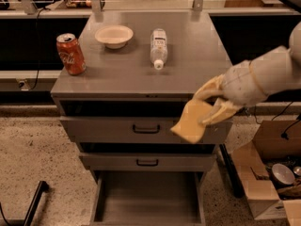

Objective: Pick sponge from bottom drawer and place on counter

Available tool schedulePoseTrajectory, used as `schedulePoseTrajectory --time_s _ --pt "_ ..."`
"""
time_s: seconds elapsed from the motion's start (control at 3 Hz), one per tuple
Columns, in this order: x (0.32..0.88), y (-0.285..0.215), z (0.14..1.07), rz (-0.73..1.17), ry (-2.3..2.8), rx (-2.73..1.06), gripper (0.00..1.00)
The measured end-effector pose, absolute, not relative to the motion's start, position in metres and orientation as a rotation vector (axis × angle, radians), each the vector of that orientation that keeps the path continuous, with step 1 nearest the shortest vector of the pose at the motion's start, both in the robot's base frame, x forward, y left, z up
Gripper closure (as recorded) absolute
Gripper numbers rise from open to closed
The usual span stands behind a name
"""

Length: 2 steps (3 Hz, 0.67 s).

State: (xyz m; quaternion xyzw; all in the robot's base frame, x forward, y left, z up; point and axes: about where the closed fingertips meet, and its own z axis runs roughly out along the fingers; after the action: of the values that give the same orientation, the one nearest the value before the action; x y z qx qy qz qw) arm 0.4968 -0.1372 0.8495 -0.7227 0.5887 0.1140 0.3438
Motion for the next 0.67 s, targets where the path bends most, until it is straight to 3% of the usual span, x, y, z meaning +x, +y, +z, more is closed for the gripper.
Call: schedulePoseTrajectory --time_s 0.67 --pt "0.5163 -0.1501 0.8878 0.235 1.512 -1.837 1.00"
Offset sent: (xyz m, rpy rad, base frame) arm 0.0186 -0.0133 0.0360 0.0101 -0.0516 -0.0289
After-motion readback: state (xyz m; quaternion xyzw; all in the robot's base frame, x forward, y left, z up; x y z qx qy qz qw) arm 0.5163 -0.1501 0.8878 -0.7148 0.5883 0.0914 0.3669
